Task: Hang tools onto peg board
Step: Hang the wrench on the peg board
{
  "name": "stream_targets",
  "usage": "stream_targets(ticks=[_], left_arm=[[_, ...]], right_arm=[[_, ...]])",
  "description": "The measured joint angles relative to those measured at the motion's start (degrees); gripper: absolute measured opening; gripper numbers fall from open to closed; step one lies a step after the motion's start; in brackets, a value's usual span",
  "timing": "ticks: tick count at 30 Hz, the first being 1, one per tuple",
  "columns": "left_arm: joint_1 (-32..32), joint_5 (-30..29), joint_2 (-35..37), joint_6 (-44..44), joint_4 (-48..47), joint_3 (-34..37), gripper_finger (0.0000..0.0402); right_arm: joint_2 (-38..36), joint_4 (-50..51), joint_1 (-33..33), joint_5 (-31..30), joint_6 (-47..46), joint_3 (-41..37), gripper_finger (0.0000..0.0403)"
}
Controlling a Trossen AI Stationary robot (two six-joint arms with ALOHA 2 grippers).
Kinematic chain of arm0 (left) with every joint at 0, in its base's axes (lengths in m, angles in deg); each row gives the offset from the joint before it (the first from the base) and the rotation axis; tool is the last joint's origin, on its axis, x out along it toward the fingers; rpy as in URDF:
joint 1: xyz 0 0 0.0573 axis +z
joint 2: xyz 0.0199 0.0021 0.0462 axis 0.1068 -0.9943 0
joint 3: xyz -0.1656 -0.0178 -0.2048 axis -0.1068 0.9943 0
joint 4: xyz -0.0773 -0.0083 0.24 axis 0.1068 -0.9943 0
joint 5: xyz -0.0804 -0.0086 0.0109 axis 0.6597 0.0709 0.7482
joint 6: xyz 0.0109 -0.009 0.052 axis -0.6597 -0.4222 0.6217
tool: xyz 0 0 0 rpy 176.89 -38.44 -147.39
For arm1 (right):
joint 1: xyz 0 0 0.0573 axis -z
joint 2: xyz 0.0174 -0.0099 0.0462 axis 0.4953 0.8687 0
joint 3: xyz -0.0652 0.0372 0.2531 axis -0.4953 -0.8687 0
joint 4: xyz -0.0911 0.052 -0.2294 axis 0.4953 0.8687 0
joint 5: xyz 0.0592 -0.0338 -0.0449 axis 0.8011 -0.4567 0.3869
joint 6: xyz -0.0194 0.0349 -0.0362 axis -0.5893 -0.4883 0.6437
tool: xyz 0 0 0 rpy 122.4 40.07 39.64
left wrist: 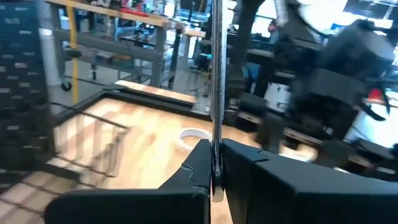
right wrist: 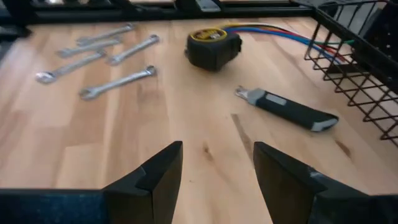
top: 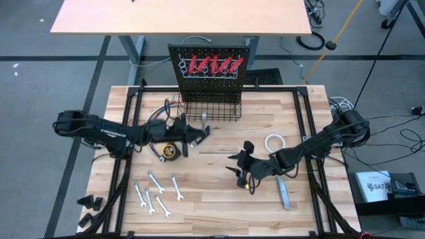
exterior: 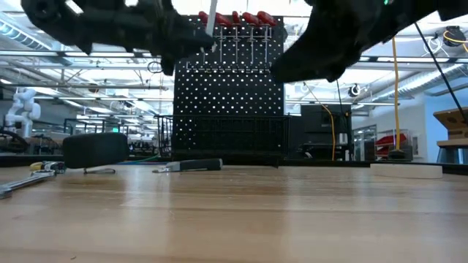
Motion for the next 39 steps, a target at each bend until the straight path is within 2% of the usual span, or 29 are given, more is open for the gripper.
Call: stream_targets(ticks=[3,7,10,15,18,21,26,28,32,34,39], left_arm=[[8.05,9.79,-0.01,-0.08,0.74,0.0,0.0017],[18.23,19.51,-0.01,-0.39,0.82,0.0,0.0017],[22.22,26.4,0.02,-0.5,0.96,0.0,0.0017],[26.23,27.84,0.02,2.66,0.28,0.0,0.0017],[29.09,33.26,0.01,0.36,1.14,0.54,0.0017],[30.89,34.49,0.02,-3.99,6.37,4.11,0.0017],[33.77,34.46,-0.01,-5.9,16.3,12.65,0.0017],[35.26,33.24,-0.01,-6.09,16.69,13.56,0.0017],[36.1,35.37,-0.01,-7.78,17.38,13.62,0.0017],[35.96,35.28,-0.01,-7.56,17.38,13.62,0.0017],[35.23,34.55,-0.01,-7.4,17.23,13.57,0.0017]], right_arm=[[0.99,0.38,1.61,-0.02,1.64,0.0,0.0189],[1.59,1.41,3.11,-0.03,2.53,0.0,0.0189],[2.04,4.96,4.22,0.04,4.09,-0.02,0.0189],[2.65,8.91,9.01,-0.21,3.96,-0.07,0.0189],[2.75,9.28,12.01,0.3,5.1,-0.09,0.0189],[2.3,8.69,14.92,0.88,11.23,-0.09,0.0189],[-0.74,5.89,21.53,10.26,20.45,-0.07,0.0189],[-0.99,3.59,24.84,16.28,20.54,-0.07,0.0189],[-0.19,-0.79,29.92,26.95,16.94,-0.02,0.0189],[0.61,-1.6,30.83,28.76,16.46,-0.04,0.0189],[2.18,-4.6,31.16,28.64,16.03,-0.04,0.0189]])
